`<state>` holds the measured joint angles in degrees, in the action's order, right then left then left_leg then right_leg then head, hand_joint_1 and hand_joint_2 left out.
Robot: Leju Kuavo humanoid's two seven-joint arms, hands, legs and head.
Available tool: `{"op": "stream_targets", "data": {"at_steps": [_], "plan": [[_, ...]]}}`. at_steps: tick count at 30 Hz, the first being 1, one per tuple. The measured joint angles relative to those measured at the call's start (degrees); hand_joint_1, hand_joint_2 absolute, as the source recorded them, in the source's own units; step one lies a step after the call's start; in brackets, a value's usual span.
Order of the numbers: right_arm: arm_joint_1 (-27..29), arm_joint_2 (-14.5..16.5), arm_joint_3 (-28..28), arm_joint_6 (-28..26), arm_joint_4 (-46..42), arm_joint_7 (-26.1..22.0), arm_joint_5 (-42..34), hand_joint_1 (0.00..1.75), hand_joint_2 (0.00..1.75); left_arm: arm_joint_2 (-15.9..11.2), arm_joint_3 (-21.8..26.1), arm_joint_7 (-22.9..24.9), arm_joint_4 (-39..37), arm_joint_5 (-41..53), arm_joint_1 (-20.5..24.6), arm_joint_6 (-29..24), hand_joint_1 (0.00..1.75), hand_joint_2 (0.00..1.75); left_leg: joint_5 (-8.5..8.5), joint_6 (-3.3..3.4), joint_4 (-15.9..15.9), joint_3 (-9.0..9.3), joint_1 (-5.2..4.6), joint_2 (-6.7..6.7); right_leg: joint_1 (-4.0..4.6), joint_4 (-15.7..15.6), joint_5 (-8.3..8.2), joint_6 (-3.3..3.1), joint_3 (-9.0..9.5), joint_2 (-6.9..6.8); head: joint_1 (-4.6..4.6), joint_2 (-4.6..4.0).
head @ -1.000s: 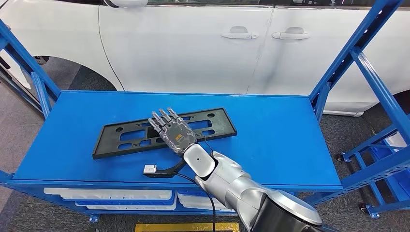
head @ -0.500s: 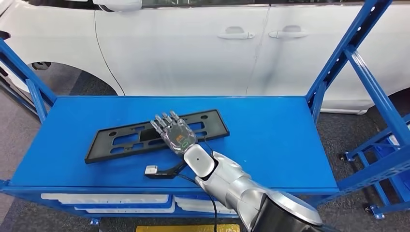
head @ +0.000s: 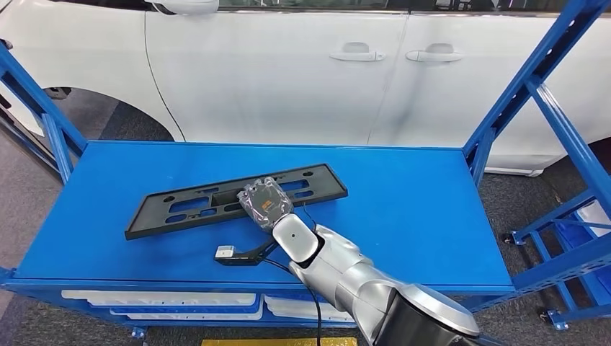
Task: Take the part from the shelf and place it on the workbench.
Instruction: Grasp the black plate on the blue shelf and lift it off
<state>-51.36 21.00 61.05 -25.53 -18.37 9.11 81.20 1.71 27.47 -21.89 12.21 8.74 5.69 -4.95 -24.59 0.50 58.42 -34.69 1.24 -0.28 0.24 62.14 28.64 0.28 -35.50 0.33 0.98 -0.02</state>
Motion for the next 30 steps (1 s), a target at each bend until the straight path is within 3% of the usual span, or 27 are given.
{"op": "stream_targets", "data": {"at_steps": [2,3,4,5,6,8,9,11,13,15,18,19,20,21,23,25,28,30], "plan": [[0.02,-0.01,0.03,0.00,-0.01,-0.06,0.00,1.75,1.75,-0.01,0.02,-0.09,0.01,0.01,0.08,-0.01,0.00,0.00,-0.04,0.28,0.00,-0.03,-0.04,0.04,-0.20,7.92,3.75,0.47,-3.73,-0.05,0.00,0.00],[0.07,-0.03,0.07,0.01,-0.01,-0.08,0.00,1.75,1.75,-0.01,0.02,-0.18,0.01,0.04,0.07,-0.02,0.00,0.00,-0.06,0.30,0.01,-0.03,-0.07,0.05,-0.27,11.47,4.93,0.57,-5.52,-0.05,0.00,0.00],[0.11,-0.06,0.11,0.01,-0.01,-0.08,-0.05,1.75,1.75,-0.01,0.03,-0.37,0.01,0.12,0.06,-0.09,0.00,0.00,-0.08,0.32,0.01,0.00,-0.10,0.02,-0.30,13.28,5.05,0.55,-6.52,-0.05,0.00,0.00],[0.11,-0.08,0.15,0.02,-0.02,-0.08,-0.14,1.75,1.75,-0.01,0.03,-0.76,0.01,0.25,0.06,-0.32,0.00,0.00,-0.10,0.33,0.01,0.06,-0.12,-0.02,-0.30,12.62,3.99,0.41,-6.35,-0.05,0.00,0.00],[0.06,-0.08,0.20,0.02,-0.03,-0.07,-0.30,1.75,1.75,0.01,0.03,-1.33,0.01,0.46,0.08,-0.78,0.00,0.00,-0.12,0.32,0.02,0.17,-0.17,-0.09,-0.25,9.66,2.05,0.13,-5.06,-0.04,0.00,0.00],[-0.11,-0.07,0.27,0.02,-0.06,-0.07,-0.72,1.75,1.75,0.14,0.02,-2.55,0.01,1.04,0.16,-1.99,0.00,0.00,-0.19,0.16,0.03,0.31,-0.32,-0.19,0.10,1.10,-1.86,-0.81,-1.05,-0.08,0.00,0.00],[-0.17,-0.07,0.29,0.01,-0.07,-0.07,-0.88,1.75,1.75,0.22,0.02,-3.03,0.01,1.32,0.22,-2.54,0.00,0.00,-0.20,-0.03,0.01,0.31,-0.35,-0.20,0.32,-1.99,-2.91,-1.20,0.34,-0.14,0.00,0.00],[-0.21,-0.07,0.34,0.00,-0.08,-0.07,-1.03,1.75,1.75,0.36,0.01,-3.50,0.01,1.68,0.27,-3.04,0.00,0.00,-0.16,-0.59,-0.11,0.24,-0.31,-0.17,0.67,-3.92,-3.19,-1.56,1.05,-0.22,0.00,0.00],[-0.22,-0.04,0.40,-0.07,-0.08,-0.05,-1.13,1.75,1.75,0.38,-0.01,-3.94,0.03,1.91,0.30,-3.05,0.00,0.87,-0.21,-1.22,-0.28,0.39,-0.30,-0.11,0.47,-4.67,-3.61,-1.83,1.36,-0.19,0.00,0.00],[-0.34,0.01,0.44,-0.31,-0.07,0.00,-1.49,1.75,1.75,0.43,-0.06,-5.20,0.05,2.14,0.36,-2.31,0.00,1.75,-1.95,-1.68,2.17,-0.57,-0.34,-0.05,0.08,-5.70,-4.09,-2.25,2.01,-0.29,0.01,0.00],[-0.42,0.01,0.46,-1.23,0.14,-0.06,-2.27,1.75,1.75,0.44,-0.10,-7.29,0.05,2.20,0.32,-0.60,0.00,1.75,-6.72,-2.24,12.41,-5.40,-0.08,-0.03,0.11,-5.88,-4.08,-2.62,2.24,-0.39,0.01,0.00],[-0.41,0.01,0.45,-1.65,0.22,-0.14,-2.53,1.75,1.75,0.44,-0.09,-7.55,0.05,2.18,0.28,-0.27,0.00,1.75,-7.16,-2.41,14.61,-6.55,-0.03,-0.02,0.16,-5.76,-3.99,-2.65,2.22,-0.36,0.01,0.00],[-0.43,0.00,0.42,-2.11,0.27,-0.22,-2.84,1.75,1.75,0.43,-0.09,-7.60,0.05,2.16,0.26,-0.08,0.00,1.75,-6.50,-2.53,14.73,-6.69,0.02,-0.02,0.16,-5.58,-3.86,-2.62,2.21,-0.32,0.01,0.00],[-0.50,0.00,0.32,-2.68,0.29,-0.32,-3.20,1.75,1.75,0.42,-0.08,-7.50,0.05,2.14,0.27,0.03,0.00,1.75,-4.82,-2.60,12.56,-5.68,0.06,0.00,0.12,-5.32,-3.66,-2.52,2.23,-0.27,0.01,0.00],[-0.92,0.00,-0.06,-4.03,0.26,-0.63,-3.97,1.75,1.75,0.40,-0.04,-7.17,0.07,2.11,0.39,0.13,0.00,1.75,-1.30,-2.62,4.93,-1.93,0.08,0.08,0.12,-4.51,-3.04,-2.08,2.18,-0.17,0.00,0.00],[-1.58,0.01,-0.56,-5.12,0.16,-1.11,-4.81,1.75,1.75,0.39,0.00,-6.86,0.07,2.08,0.52,0.16,0.00,1.75,-0.27,-2.04,0.74,0.07,-0.04,0.01,0.30,-3.79,-2.63,-1.59,1.83,-0.09,0.01,0.01],[-1.97,0.01,-2.10,-7.28,-0.53,-3.78,-8.84,1.75,1.75,0.39,0.22,-6.79,0.07,1.60,0.40,0.18,0.00,1.75,-0.37,-0.91,0.49,-0.07,-0.12,-0.13,0.32,-3.53,-2.49,-0.96,1.49,-0.06,0.00,0.01],[-2.08,0.00,-3.98,-9.38,-1.83,-7.21,-14.24,1.75,1.75,0.35,0.71,-7.39,0.07,1.11,0.32,0.03,0.00,1.75,-0.22,-0.30,0.29,-0.05,0.02,-0.09,0.16,-1.32,-0.89,-0.32,0.46,-0.09,0.00,0.01]]}}
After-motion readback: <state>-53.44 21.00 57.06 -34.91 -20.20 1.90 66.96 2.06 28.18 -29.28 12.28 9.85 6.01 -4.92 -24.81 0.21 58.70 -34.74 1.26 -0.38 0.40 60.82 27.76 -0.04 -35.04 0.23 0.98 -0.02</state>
